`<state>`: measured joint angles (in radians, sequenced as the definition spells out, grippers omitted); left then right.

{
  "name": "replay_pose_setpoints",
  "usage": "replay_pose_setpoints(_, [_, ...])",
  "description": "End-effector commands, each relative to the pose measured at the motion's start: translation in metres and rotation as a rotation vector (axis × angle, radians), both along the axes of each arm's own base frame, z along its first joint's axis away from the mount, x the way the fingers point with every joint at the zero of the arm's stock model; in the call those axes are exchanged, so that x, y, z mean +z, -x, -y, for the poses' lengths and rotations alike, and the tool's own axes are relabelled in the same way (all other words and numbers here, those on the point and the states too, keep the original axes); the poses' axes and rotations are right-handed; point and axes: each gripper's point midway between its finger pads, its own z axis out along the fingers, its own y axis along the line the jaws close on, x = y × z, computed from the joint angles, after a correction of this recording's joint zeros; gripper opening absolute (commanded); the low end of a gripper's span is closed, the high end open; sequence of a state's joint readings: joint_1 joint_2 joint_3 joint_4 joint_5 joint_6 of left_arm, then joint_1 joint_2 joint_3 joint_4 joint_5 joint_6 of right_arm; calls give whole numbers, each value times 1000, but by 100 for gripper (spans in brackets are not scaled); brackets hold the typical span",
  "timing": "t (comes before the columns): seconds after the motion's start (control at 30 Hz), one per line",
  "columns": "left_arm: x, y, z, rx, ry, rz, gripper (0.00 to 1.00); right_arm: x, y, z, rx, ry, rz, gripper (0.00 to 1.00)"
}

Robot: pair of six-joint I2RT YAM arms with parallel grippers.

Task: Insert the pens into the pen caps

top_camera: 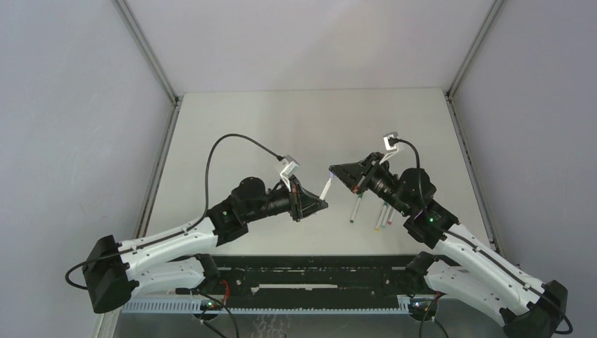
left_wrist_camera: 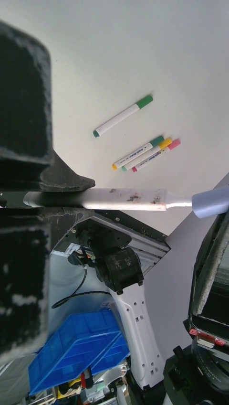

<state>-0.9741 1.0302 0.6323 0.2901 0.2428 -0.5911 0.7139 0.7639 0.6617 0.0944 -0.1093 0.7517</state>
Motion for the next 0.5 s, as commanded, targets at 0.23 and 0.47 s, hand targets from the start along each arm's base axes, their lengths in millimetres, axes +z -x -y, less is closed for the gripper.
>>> replay_pose_setpoints(0.23, [82,-18,-8,112,193,141,0,-5,12,-5,-27,-57,27,0])
replay_pose_setpoints(0.47, [95,-18,-6,98,228,157,0,-12,18,-15,-21,-61,45,0])
